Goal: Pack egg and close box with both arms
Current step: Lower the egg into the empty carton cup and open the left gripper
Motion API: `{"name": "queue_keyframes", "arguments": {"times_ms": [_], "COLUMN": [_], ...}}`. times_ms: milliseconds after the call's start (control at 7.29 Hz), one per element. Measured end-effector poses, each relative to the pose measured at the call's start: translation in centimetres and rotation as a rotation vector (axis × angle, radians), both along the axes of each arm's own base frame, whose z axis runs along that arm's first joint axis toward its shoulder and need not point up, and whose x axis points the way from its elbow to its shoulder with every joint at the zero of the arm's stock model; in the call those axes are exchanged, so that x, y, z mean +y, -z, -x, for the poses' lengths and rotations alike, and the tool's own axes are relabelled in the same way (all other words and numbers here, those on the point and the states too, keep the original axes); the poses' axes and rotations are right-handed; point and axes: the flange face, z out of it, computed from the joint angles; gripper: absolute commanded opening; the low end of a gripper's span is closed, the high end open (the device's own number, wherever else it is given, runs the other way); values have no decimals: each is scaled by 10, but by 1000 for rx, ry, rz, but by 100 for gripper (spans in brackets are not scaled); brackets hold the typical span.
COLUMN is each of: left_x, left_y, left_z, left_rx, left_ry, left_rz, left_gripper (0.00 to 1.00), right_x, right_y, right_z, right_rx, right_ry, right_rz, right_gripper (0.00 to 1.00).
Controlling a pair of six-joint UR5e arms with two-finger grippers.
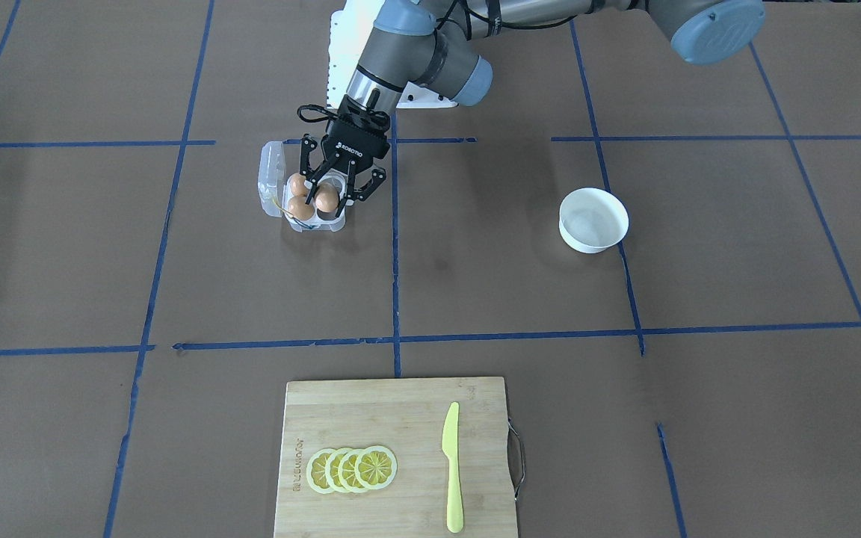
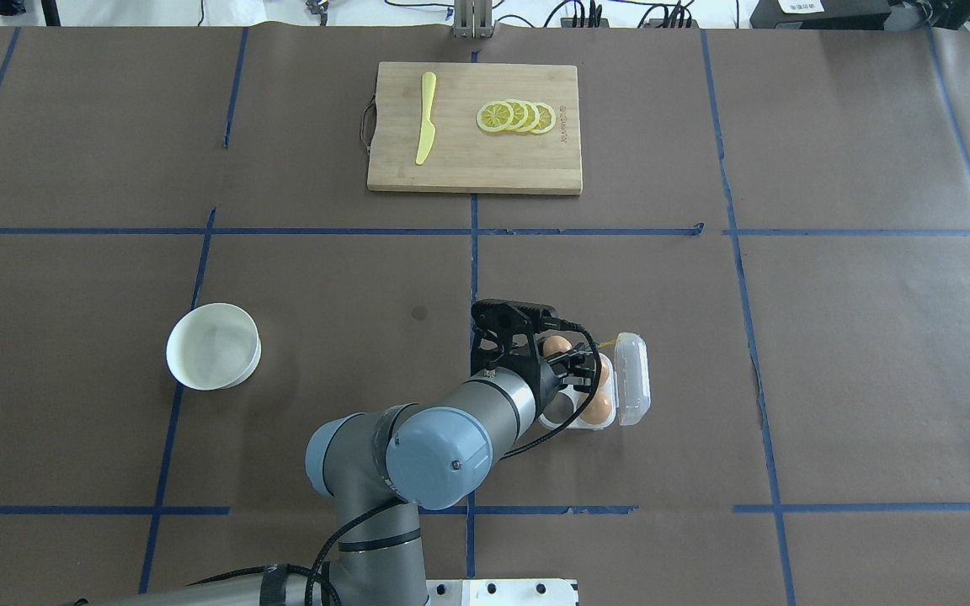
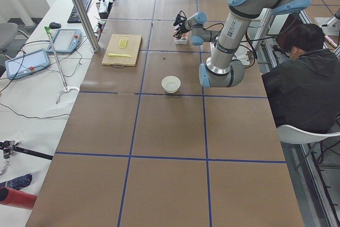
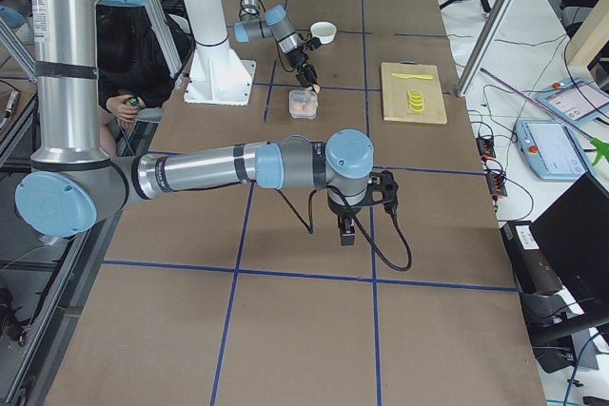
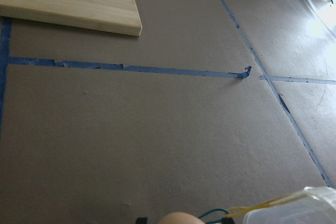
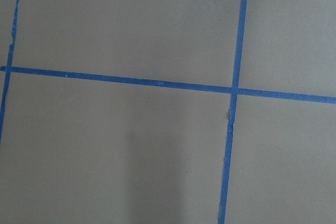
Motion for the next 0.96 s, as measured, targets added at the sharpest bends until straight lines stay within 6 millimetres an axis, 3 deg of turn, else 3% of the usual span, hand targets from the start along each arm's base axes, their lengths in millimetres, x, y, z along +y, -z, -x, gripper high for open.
{"name": "queue_keyframes", "arguments": {"times_ms": [823, 960], "left_x": [-2, -1], "left_y": [8, 7], "left_z": [-10, -10], "left_rx": [-2, -2], "left_ry": [-1, -1], "left_rz": [1, 1], "left_gripper": [0, 10], "right_x": [-1, -2], "right_y": [-1, -1], "right_z": [0, 0], "right_rx": [0, 0], "right_ry": [0, 1], "right_rz": [3, 2], "right_gripper": [100, 100]}}
